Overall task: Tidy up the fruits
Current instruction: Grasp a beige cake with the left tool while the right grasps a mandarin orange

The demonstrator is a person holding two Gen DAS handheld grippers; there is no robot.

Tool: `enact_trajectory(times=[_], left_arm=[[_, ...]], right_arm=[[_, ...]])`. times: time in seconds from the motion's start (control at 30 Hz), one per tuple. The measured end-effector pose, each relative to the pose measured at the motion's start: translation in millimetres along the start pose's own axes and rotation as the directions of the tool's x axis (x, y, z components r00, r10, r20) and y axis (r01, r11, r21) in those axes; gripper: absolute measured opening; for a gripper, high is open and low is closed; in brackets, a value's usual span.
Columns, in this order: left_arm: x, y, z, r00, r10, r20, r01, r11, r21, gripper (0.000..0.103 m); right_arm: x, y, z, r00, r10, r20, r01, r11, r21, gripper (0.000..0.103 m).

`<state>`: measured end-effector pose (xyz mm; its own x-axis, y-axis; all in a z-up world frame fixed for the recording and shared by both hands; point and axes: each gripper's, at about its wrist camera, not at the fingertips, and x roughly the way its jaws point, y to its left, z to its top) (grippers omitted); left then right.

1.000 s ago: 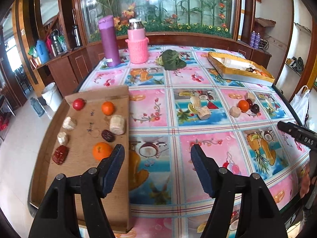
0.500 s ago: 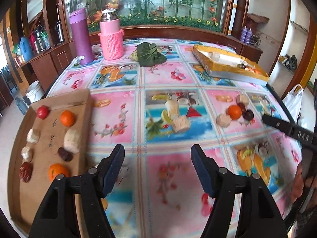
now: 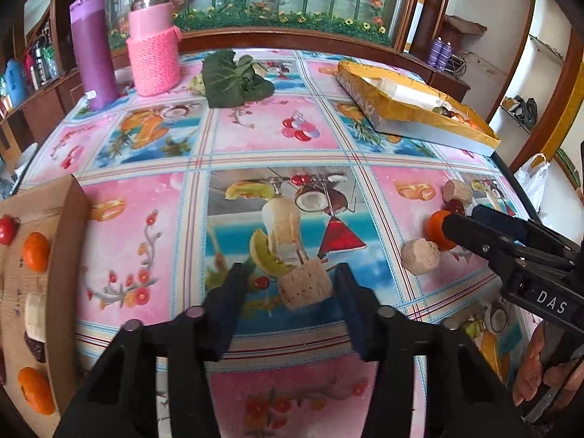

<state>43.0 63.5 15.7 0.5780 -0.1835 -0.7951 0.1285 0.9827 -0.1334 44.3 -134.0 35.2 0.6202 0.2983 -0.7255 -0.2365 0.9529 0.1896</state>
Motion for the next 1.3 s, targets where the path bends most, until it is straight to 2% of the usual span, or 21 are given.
enact_trajectory(times=[0.13,0.23,0.37,0.43,0.5,0.57,0.67,0.97,1.1,1.3], left_arm=[[-0.4,-2.0,-3.2,1.0,-0.014,0.028,0.013,1.0,0.024,0.033],[-1.2,-1.4,-5.4,0.999,-0.016,0.043,0.015,1.0,0.023,0.031],[-1.5,1.2,-5.2,0.999,-0.025,0.046,0.025,1.0,0.008,0.03],[-1.7,1.0,-5.7,0.998,-0.024,0.05,0.024,1.0,0.004,0.03],[-1.4,0.3,-5.5,0.998,-0.026,0.05,0.025,1.0,0.009,0.03],[-1.5,0.2,-5.5,0.998,-0.022,0.051,0.021,1.0,0.009,0.028],[-2.7,-0.7,-6.6,0.998,-0.039,0.052,0.038,0.999,0.014,0.028],[-4.5,1.2,-7.5,0.997,-0.058,0.058,0.058,0.998,-0.006,0.028],[-4.7,1.4,-7.5,0.996,-0.059,0.059,0.06,0.998,-0.007,0.028],[-5.8,0.2,-8.6,0.995,-0.071,0.067,0.071,0.997,-0.002,0.028]], right_arm=[[5.2,4.9,2.3,1.0,0.012,0.014,-0.011,1.0,-0.023,0.066],[7.5,9.5,-0.9,0.998,0.056,0.011,-0.056,0.998,-0.043,0.064],[11.2,20.5,-5.3,0.999,0.035,0.001,-0.035,0.994,-0.099,0.063],[11.9,19.1,-4.4,0.999,0.039,0.003,-0.039,0.996,-0.085,0.063],[12.1,14.5,-3.9,0.999,0.049,0.006,-0.049,0.997,-0.057,0.057],[11.8,12.0,-4.5,0.999,0.034,0.01,-0.034,0.999,-0.038,0.043],[10.9,8.8,-5.0,1.0,0.019,0.013,-0.018,1.0,-0.019,0.031],[10.4,12.7,-6.8,1.0,0.001,0.008,-0.001,0.999,-0.036,0.034],[13.7,20.6,-4.8,0.999,-0.038,0.0,0.038,0.997,-0.07,0.034],[19.4,26.9,0.0,0.997,-0.068,-0.031,0.066,0.996,-0.059,0.033]])
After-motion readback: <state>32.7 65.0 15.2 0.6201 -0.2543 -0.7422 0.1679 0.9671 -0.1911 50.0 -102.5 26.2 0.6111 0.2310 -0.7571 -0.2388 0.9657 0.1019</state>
